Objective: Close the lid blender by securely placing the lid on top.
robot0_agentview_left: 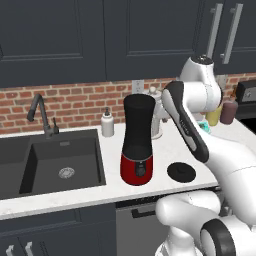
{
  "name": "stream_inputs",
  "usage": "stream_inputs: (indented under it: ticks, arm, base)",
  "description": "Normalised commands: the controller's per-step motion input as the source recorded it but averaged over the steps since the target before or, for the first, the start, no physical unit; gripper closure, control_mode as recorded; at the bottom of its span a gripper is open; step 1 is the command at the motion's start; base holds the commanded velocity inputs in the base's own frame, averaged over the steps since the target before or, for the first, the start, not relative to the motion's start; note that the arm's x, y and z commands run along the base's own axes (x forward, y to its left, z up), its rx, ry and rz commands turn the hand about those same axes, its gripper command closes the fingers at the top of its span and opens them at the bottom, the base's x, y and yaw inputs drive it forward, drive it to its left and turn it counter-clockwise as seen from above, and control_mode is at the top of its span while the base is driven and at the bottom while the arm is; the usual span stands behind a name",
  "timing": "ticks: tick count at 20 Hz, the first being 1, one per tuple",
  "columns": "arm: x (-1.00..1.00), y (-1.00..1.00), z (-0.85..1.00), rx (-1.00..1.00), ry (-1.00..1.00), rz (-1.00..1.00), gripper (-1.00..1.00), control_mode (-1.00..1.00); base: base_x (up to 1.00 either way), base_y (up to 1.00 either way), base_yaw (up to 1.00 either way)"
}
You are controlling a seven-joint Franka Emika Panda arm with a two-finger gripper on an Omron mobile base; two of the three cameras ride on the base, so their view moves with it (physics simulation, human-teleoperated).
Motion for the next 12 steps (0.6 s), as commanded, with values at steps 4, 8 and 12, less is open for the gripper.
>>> stream_inputs:
  ticks: [4,8,12]
  arm:
    - [-0.20,-0.01,-0.33,0.00,0.00,0.00,-1.00,-1.00]
    - [-0.14,-0.13,-0.34,0.00,0.00,-0.01,-1.00,-1.00]
    - [-0.14,-0.26,-0.30,0.00,0.00,-0.02,-1.00,-1.00]
  base:
    - [0.00,0.00,0.00]
    - [0.00,0.00,0.00]
    - [0.00,0.00,0.00]
